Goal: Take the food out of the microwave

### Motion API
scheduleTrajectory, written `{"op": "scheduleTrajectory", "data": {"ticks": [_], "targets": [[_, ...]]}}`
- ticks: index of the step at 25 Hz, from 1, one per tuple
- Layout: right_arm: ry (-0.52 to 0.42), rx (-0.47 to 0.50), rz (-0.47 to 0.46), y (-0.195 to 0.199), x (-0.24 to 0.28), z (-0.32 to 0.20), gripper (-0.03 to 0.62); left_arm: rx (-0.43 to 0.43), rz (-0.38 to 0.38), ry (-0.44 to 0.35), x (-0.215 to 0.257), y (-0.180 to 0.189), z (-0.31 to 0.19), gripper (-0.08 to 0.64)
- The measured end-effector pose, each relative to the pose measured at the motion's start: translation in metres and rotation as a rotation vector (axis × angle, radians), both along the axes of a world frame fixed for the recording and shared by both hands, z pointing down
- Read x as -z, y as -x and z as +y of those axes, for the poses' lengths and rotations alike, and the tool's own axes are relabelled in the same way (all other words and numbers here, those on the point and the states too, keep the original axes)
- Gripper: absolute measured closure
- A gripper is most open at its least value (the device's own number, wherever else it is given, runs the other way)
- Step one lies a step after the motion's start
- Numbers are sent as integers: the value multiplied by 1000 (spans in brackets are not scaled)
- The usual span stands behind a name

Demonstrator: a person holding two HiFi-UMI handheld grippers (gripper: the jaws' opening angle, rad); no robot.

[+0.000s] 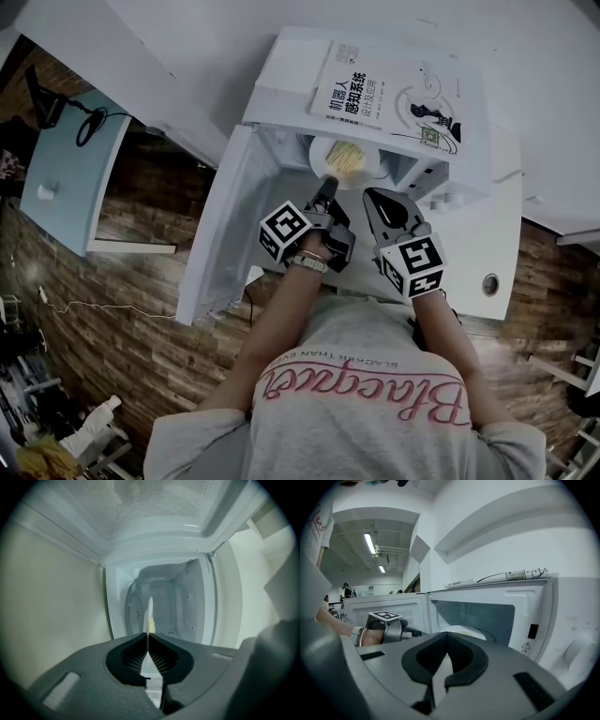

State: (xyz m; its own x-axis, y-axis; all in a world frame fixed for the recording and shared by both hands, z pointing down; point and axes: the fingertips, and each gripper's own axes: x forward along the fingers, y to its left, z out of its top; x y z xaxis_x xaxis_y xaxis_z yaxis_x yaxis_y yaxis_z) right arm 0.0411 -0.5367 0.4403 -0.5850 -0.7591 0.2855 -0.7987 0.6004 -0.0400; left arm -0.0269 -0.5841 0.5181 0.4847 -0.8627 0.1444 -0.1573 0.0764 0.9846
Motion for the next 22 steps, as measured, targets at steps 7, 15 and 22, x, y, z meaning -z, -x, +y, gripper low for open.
{"op": "scheduleTrajectory", "data": {"ticks": [7, 15, 22], "targets": [[-30, -27, 13, 1, 7, 10, 584, 10, -26, -25, 14, 4, 16, 543], [-65, -54, 10, 2, 16, 27, 584, 37, -17, -55, 30, 2, 35, 543], [-103, -73, 10, 2, 26, 46, 584, 58, 10, -69, 37, 3, 59, 543]]}}
